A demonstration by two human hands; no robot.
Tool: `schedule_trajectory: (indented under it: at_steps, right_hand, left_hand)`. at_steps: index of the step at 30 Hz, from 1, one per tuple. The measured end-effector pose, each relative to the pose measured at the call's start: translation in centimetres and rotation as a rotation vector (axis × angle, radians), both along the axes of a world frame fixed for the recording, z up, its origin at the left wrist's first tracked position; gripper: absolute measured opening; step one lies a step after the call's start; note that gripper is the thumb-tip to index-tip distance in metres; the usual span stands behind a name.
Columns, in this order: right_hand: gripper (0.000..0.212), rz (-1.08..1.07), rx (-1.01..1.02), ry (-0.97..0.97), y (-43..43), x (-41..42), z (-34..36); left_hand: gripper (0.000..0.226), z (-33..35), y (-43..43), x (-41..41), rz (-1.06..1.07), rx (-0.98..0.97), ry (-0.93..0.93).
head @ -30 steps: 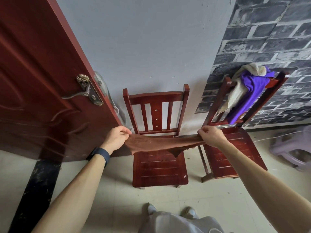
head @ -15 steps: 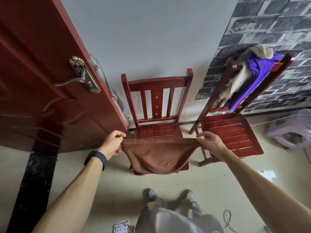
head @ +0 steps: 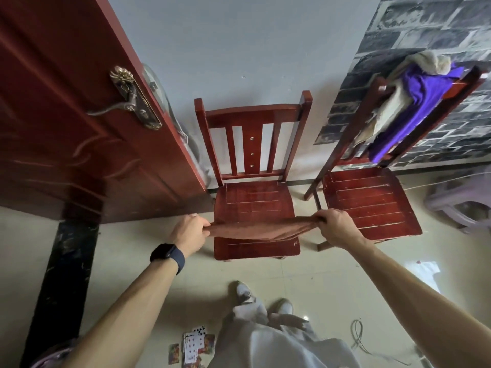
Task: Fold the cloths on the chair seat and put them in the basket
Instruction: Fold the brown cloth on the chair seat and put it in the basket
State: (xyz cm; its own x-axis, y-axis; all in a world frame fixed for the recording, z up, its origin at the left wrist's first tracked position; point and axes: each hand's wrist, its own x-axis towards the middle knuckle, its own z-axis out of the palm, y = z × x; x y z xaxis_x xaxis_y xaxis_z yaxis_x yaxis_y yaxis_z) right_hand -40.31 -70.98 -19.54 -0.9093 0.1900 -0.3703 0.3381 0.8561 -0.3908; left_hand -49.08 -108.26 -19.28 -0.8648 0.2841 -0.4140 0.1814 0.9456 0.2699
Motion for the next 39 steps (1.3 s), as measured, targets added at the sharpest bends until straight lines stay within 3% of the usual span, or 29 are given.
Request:
schedule_trajectory:
  at_steps: [3,6,10,13,17,25,31,35,39]
  right_hand:
    - [0.019,0.05,0.068,0.037,0.8,1.2,-1.9]
    - [0.021,0.099,0.056,-0.018,1.0,2.9,-2.7]
    - [0.022,0.073,-0.043,-0.024,0.8,4.8,-1.4]
    - [0.019,0.042,-0.085,-0.009,1.5,4.8,-1.9]
    - [0.012,-0.117,-0.193,0.019,2.1,2.2,-3.7]
    - [0.023,-0.396,-0.12,0.001,1.4,-7.6,-13.5]
    - [0.03,-0.692,-0.281,-0.082,1.5,-13.8,-22.8]
    - [0.021,-0.86,-0.497,-0.052,3.4,-17.0,-29.4]
    - [0.018,-0.926,-0.618,0.036,2.8,-20.5,-30.4]
  left_hand:
    - [0.028,-0.8,-0.4,1.4,-0.077,-0.157,0.12]
    - [0.033,-1.4,-1.0,3.2,-0.13,-0.273,0.123]
    - [0.031,-2.0,-1.8,5.3,-0.153,-0.211,0.15]
    - [0.027,-2.0,-2.1,5.8,0.026,-0.069,0.116]
    - [0.031,-2.3,-1.3,4.2,0.282,-0.028,0.08]
    - [0.034,-12.2,2.3,-4.5,0.395,-0.074,0.09]
    - [0.027,-22.4,4.4,-12.0,0.685,0.251,-0.159]
    - [0.021,-26.0,6.6,-16.1,0.774,0.435,-0.161]
    - [0.016,-28.3,7.7,-18.9,0.83,0.515,-0.148]
